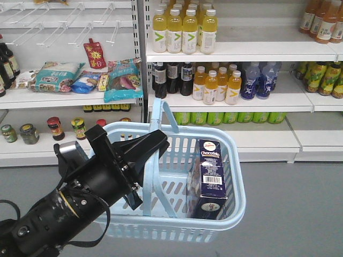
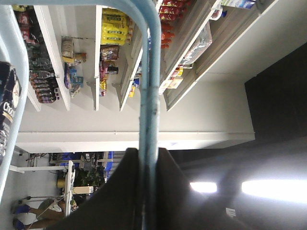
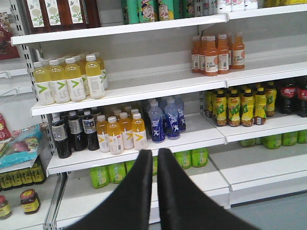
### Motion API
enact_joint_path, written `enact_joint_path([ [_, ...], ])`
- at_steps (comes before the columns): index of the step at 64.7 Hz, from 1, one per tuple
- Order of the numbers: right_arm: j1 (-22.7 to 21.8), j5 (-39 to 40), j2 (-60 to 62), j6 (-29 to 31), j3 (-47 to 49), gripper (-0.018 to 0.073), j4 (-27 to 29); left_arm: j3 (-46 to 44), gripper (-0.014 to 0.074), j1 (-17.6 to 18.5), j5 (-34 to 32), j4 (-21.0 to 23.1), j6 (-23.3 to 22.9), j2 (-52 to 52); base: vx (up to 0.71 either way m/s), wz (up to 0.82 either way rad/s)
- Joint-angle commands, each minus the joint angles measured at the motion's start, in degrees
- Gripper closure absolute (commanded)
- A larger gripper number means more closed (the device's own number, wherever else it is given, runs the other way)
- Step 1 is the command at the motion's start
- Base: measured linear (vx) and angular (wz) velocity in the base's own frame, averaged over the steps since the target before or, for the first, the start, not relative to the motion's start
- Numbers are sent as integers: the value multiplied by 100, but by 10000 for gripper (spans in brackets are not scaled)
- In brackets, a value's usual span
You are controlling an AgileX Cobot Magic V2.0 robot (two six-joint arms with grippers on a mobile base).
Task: Left arm holds basket, right arm returns cookies
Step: 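Hold the basket with the left gripper while driving toward the drink shelves, then hold the basket with the left gripper while turning along the shelves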
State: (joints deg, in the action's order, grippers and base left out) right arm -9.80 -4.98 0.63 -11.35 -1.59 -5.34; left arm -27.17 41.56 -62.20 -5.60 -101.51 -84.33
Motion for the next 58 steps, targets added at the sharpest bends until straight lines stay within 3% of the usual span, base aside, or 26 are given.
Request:
enact_joint_path([
  [1,-26,415,-63,79,-102,565,-16,-155,596,14,-1645,68,-3,237,51,0],
  [58,-26,415,-63,79,-102,565,-16,-155,596,14,-1645,68,-3,237,45,-2],
])
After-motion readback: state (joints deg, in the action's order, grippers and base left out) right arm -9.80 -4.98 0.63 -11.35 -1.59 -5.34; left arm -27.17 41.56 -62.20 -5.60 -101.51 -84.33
